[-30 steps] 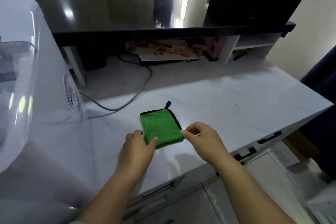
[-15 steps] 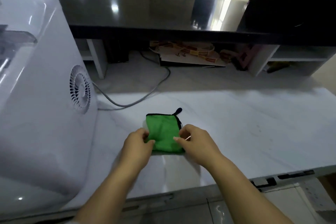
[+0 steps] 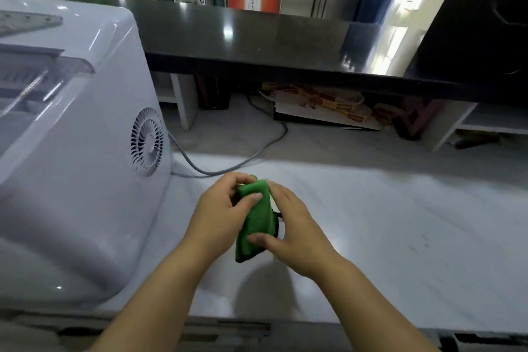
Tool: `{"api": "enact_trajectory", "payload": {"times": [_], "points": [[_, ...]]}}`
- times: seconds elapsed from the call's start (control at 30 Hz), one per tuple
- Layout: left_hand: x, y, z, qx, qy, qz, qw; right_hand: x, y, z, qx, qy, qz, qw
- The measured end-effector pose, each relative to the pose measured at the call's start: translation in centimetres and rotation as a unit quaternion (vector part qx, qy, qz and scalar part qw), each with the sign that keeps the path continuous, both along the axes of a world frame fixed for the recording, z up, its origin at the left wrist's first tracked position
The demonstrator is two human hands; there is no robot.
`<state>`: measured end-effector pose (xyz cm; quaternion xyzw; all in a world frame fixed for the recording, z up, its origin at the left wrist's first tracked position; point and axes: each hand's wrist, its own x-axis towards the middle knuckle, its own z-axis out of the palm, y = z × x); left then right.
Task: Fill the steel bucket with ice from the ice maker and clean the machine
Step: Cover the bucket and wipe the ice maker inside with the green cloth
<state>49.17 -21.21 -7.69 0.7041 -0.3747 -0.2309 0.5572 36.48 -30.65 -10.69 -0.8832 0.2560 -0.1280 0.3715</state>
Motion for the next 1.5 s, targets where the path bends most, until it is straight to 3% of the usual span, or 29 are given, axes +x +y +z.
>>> {"api": "enact_trajectory", "payload": {"times": [0.17, 0.7, 1.07, 1.5], "points": [[-0.7, -0.2, 0.9, -0.019, 0.007, 0.014, 1.0, 0.3, 0.6, 0.4, 0.067, -0.051, 0.005, 0.996], [1.0, 3.8, 2.9, 0.0, -0.07, 0.102, 0.992, 1.5, 2.3, 1.3, -0.013, -0.112, -0.09, 0.989], [2.3, 10.4, 7.2, -0.069, -0.131, 0.002, 0.989, 3.0, 8.2, 4.5, -0.034, -0.184, -0.215, 0.959], [4.0, 18.0, 12.9, -0.226, -0.244, -0.098, 0.938, 4.2, 17.0, 10.8, -0.079, -0.292, -0.276, 0.912]]}}
